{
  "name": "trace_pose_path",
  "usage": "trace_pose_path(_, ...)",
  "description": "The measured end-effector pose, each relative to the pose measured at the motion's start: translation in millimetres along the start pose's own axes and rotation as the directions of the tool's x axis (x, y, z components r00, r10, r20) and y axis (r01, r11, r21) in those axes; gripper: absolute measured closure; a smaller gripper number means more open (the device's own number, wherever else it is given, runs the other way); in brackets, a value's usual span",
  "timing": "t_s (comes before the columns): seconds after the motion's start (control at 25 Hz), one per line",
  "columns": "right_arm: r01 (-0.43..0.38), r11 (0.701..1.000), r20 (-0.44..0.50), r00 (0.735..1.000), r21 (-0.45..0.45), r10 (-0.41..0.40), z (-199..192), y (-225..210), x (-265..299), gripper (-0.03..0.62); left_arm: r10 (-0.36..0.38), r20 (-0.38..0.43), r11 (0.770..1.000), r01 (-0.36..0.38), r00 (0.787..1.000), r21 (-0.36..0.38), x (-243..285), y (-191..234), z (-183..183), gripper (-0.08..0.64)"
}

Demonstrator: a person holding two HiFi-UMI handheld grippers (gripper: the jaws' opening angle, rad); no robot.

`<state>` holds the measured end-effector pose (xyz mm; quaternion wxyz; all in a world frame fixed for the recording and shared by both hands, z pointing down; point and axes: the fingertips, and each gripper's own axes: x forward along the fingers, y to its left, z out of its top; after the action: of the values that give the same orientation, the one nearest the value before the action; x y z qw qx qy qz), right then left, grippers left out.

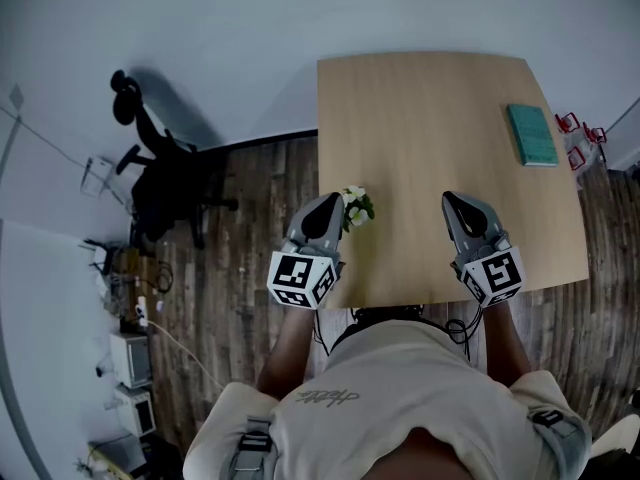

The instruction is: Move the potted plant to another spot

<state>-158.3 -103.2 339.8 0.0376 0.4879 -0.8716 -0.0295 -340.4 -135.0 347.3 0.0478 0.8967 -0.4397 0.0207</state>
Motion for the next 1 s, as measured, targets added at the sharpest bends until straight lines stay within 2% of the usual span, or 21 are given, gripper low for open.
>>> trace_pose_path(0.28,-0.008,1.0,0.038,0.999,-0.024,0.009,22.4,-8.2,0.3,0.591,0.034,0.038,0.999,-0.034,0.999,0.001,-1.6,2.0,16.9,0.543)
trace_pose_path(0.72,-0.028,0.998,0.018,0.999,0.051,0.027,4.3,-9.7,11.4,0.591,0.074,-0.001,0.997,-0.074,0.997,-0.017,-10.3,13.7,0.6,0.543)
trace_pose_path(1.0,-0.004,0.999,0.01,1.0,0.049,0.004,-3.2,-12.5,9.6,0.591,0.074,-0.03,0.996,-0.075,0.997,-0.038,-6.9,19.1,-16.8,0.543)
